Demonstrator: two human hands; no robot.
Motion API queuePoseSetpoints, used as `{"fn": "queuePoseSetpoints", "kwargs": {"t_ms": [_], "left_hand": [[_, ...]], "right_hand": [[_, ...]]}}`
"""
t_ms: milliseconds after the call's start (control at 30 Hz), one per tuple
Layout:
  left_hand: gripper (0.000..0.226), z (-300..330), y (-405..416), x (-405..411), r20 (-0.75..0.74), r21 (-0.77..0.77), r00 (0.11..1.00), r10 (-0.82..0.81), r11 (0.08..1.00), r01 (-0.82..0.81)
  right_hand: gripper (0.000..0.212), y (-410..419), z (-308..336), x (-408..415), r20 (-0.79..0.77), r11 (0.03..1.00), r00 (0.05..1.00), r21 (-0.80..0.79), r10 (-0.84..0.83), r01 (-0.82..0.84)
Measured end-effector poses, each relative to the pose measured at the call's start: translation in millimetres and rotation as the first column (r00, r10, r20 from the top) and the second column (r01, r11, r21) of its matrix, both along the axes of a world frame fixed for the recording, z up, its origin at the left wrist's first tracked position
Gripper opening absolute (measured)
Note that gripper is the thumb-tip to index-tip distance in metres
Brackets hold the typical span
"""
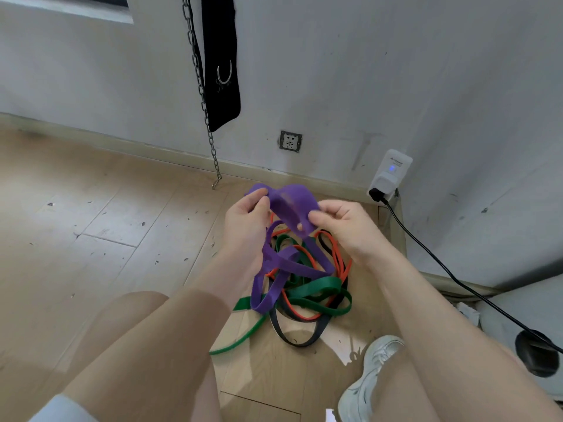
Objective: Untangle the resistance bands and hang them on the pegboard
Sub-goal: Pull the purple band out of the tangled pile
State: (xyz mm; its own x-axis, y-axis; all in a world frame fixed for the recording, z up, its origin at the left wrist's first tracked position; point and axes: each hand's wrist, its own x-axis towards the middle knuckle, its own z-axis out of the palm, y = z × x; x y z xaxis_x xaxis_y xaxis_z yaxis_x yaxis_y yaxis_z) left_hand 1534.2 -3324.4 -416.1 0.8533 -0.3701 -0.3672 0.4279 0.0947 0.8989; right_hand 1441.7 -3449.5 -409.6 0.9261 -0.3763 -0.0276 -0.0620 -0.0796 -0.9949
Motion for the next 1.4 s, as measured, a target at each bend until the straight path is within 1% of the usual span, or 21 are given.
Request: {"fn": "queuePoseSetpoints", "kwargs": {"t_ms": [67, 100, 167, 233, 300, 367, 433, 500, 567, 633, 667, 767, 867, 1000, 1067, 1133, 1167, 1200, 1233, 1300, 1400], "left_hand": [[0.03, 4, 2, 4, -0.038, -0.03, 0.999, -0.005, 1.0, 0.004], [0.03, 5, 4, 5, -0.049, -0.044, 0.999, -0.016, 0.999, 0.014], [0.03, 5, 6, 4, -0.022, -0.05, 0.999, -0.044, 0.998, 0.043], [0.03, 5, 6, 3, 0.037, -0.017, 0.996, -0.076, 0.997, 0.077], [0.032, 3, 6, 2, 0.131, 0.14, 0.978, -0.163, 0.98, 0.144], [0.04, 0, 6, 0, 0.165, 0.251, 0.951, -0.262, 0.944, 0.216], [0.049, -2, 7, -4, 0.149, 0.255, 0.946, -0.287, 0.936, 0.243], [0.049, 0, 7, -6, 0.167, 0.252, 0.951, -0.26, 0.944, 0.214], [0.047, 2, 7, -10, 0.235, 0.285, 0.928, -0.29, 0.933, 0.219], [0.046, 4, 7, -18, 0.329, 0.348, 0.862, -0.385, 0.898, 0.268], [0.047, 5, 7, -21, 0.355, 0.372, 0.827, -0.436, 0.877, 0.302], [0.051, 8, 8, -22, 0.352, 0.39, 0.779, -0.519, 0.838, 0.381], [0.049, 12, 11, -19, 0.295, 0.302, 0.793, -0.533, 0.84, 0.452], [0.041, 16, 14, -19, 0.297, 0.31, 0.722, -0.624, 0.779, 0.545], [0.034, 19, 15, -13, 0.373, 0.339, 0.736, -0.565, 0.822, 0.459], [0.031, 19, 14, 0, 0.581, 0.462, 0.661, -0.475, 0.861, 0.213], [0.04, 18, 12, 5, 0.628, 0.495, 0.607, -0.488, 0.852, 0.174], [0.053, 17, 9, 10, 0.615, 0.52, 0.57, -0.545, 0.824, 0.226], [0.062, 17, 6, 11, 0.558, 0.512, 0.56, -0.612, 0.785, 0.347], [0.061, 18, -1, 9, 0.456, 0.373, 0.585, -0.671, 0.741, 0.559], [0.051, 25, -10, 9, 0.486, 0.225, 0.626, -0.61, 0.779, 0.585]], "right_hand": [[0.019, -3, 3, -5, -0.052, 0.982, 0.981, 0.056, 0.185, -0.183], [0.016, -6, 5, -5, -0.048, 0.975, 0.979, 0.112, 0.197, -0.191], [0.013, -11, 8, -6, -0.038, 0.975, 0.997, 0.214, 0.073, -0.063], [0.016, -12, 8, -6, -0.087, 0.954, 0.991, 0.274, -0.098, 0.119], [0.019, -8, 10, -5, -0.098, 0.877, 0.966, 0.406, -0.239, 0.258], [0.018, -5, 13, -3, -0.038, 0.841, 0.952, 0.458, -0.305, 0.288], [0.015, -6, 13, -3, -0.02, 0.907, 0.96, 0.323, -0.279, 0.27], [0.047, -12, 6, -7, -0.15, 0.973, 0.963, 0.018, -0.223, 0.228], [0.06, -14, -3, -10, -0.354, 0.944, 0.92, -0.325, -0.17, 0.049], [0.055, -9, -6, -10, -0.456, 0.862, 0.873, -0.499, -0.173, -0.09], [0.053, -4, -3, -8, -0.432, 0.861, 0.886, -0.501, -0.167, -0.082], [0.053, 7, 6, -2, -0.296, 0.941, 0.953, -0.335, -0.059, -0.045], [0.057, 10, 4, 2, -0.26, 0.907, 0.957, -0.422, -0.125, 0.003], [0.04, 10, 1, 7, -0.168, 0.855, 0.964, -0.51, -0.205, 0.093], [0.032, 5, 6, 8, -0.139, 0.855, 0.968, -0.506, -0.209, 0.112], [0.032, -1, 16, 9, -0.11, 0.899, 0.983, -0.429, -0.15, 0.089], [0.033, -3, 23, 9, -0.083, 0.923, 0.992, -0.382, -0.092, 0.054], [0.034, -5, 32, 10, -0.045, 0.943, 0.998, -0.331, -0.033, 0.016], [0.035, -8, 43, 11, 0.005, 0.962, 1.0, -0.274, 0.017, -0.015], [0.036, -12, 65, 13, 0.138, 0.992, 0.988, -0.114, 0.064, -0.048], [0.037, -26, 97, 14, 0.345, 0.984, 0.937, 0.135, 0.061, -0.113]]}}
